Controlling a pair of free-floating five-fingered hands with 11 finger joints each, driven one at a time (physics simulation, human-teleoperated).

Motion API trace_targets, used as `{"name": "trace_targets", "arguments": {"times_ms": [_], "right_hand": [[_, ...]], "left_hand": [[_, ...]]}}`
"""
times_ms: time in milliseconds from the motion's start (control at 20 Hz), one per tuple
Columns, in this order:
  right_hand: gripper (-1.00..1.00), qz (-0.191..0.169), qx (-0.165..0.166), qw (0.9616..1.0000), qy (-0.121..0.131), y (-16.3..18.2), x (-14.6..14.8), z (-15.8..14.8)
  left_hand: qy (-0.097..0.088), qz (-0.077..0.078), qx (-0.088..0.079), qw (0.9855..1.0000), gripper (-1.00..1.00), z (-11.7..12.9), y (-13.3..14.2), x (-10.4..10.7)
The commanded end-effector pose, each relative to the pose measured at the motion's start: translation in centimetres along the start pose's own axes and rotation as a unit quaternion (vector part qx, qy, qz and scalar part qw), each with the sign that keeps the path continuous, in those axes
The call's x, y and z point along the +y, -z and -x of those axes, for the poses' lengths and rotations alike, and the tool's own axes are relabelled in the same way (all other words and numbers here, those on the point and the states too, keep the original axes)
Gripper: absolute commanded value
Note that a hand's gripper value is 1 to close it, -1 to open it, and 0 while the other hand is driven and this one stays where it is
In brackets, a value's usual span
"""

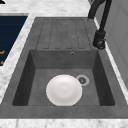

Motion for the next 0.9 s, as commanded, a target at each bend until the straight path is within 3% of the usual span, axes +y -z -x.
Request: {"name": "trace_targets", "arguments": {"times_ms": [0,400,850], "right_hand": [[1.00,0.026,-0.008,0.9995,0.014,1.1,0.7,3.0],[1.00,0.058,-0.016,0.9981,0.009,4.8,4.2,8.8],[1.00,0.058,-0.012,0.9981,0.017,11.4,9.5,15.3]], "left_hand": [[0.000,0.000,0.000,1.0000,0.00,0.0,0.0,0.0],[0.000,0.000,0.000,1.0000,0.00,0.0,0.0,0.0],[0.000,0.000,0.000,1.0000,0.00,0.0,0.0,0.0]]}}
